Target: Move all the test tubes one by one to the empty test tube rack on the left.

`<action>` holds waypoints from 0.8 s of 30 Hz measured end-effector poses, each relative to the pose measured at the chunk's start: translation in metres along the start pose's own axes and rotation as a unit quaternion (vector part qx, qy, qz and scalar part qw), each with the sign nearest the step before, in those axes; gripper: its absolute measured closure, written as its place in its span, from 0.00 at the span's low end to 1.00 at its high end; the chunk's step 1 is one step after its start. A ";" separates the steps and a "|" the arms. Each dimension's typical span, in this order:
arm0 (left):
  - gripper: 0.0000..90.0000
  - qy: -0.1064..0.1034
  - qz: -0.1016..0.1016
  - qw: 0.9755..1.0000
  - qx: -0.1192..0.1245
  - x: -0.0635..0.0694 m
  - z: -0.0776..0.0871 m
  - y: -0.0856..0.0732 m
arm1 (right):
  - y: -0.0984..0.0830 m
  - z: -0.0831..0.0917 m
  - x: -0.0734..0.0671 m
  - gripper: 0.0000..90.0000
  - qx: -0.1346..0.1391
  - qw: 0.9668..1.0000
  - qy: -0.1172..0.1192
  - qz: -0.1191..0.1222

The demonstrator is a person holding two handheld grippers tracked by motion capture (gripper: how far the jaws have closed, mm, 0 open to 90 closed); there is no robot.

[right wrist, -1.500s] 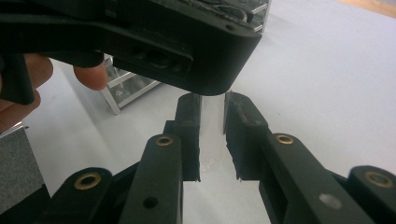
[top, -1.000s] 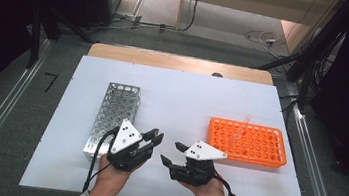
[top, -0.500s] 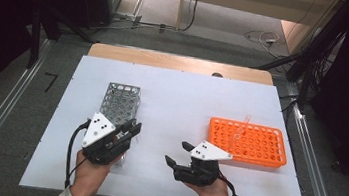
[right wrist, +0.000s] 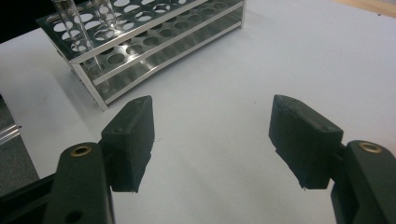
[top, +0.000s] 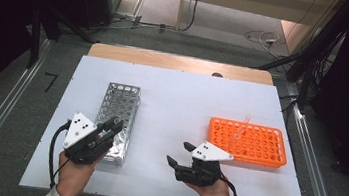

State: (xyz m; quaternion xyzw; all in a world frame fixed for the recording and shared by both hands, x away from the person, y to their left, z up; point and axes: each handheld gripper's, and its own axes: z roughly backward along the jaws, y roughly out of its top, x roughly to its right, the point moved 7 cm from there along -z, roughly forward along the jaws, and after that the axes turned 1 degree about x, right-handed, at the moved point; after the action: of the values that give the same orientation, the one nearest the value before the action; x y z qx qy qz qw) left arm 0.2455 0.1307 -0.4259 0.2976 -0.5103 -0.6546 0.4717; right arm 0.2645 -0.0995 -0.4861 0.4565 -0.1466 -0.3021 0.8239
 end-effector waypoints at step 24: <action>0.83 0.026 -0.019 0.999 -0.025 -0.001 -0.003 -0.026 | -0.001 0.002 0.000 0.33 0.002 1.000 -0.012 0.009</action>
State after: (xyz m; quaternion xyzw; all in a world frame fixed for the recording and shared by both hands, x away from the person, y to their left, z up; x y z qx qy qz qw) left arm 0.2404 0.1311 -0.4519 0.3122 -0.4755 -0.6679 0.4800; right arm 0.2630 -0.1012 -0.4862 0.4534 -0.1610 -0.2997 0.8238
